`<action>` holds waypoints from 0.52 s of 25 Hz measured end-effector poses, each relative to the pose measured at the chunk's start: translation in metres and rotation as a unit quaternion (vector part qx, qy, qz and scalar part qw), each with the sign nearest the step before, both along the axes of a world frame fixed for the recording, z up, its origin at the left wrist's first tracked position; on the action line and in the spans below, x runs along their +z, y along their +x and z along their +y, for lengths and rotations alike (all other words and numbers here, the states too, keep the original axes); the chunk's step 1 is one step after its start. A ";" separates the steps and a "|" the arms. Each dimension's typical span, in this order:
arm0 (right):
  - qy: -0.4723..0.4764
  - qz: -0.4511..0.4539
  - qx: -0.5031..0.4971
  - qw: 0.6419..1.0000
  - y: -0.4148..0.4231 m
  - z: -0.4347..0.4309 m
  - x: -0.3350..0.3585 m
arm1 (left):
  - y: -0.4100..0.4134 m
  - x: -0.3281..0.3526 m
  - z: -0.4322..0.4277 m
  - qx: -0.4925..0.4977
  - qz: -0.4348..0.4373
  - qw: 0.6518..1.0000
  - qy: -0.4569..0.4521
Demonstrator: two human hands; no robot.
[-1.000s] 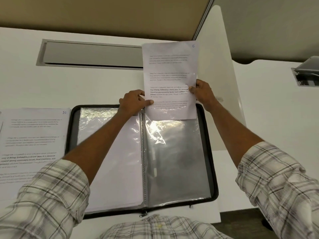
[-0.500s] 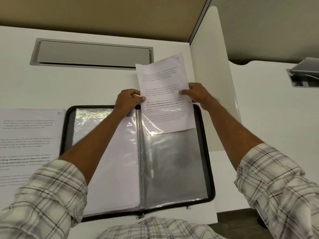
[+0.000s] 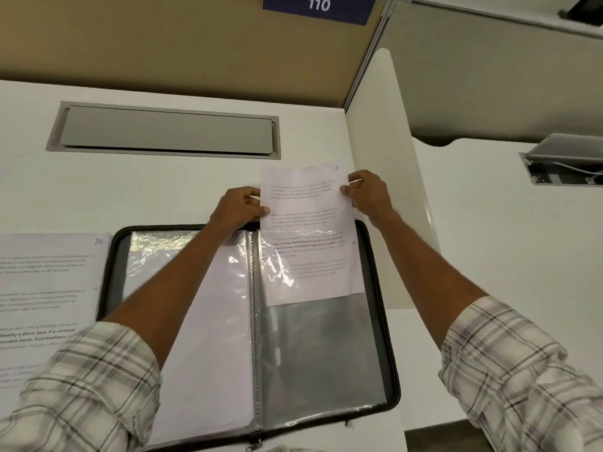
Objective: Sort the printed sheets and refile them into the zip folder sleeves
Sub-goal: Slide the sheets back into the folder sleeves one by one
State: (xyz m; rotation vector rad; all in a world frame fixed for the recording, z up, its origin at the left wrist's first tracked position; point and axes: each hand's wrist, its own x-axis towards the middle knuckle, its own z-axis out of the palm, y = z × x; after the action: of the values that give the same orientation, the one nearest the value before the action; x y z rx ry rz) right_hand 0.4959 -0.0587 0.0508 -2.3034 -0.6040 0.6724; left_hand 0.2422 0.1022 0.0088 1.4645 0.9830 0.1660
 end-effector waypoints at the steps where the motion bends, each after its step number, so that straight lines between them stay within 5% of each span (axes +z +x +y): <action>1: -0.003 -0.048 0.020 0.999 -0.003 0.002 0.003 | -0.002 0.000 -0.001 -0.018 -0.003 1.000 -0.014; 7: -0.033 -0.195 0.254 0.947 -0.006 0.038 0.015 | -0.007 0.003 0.009 -0.119 0.003 0.992 -0.031; 13: -0.121 -0.164 0.470 0.859 -0.002 0.097 0.036 | -0.006 0.010 0.013 -0.118 -0.021 0.993 -0.013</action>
State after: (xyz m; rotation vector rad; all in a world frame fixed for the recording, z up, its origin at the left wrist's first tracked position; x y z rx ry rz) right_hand 0.4938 0.0382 0.0870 -2.2656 -1.9722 0.8030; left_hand 0.2364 0.1155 0.0184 1.5342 0.7681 0.0116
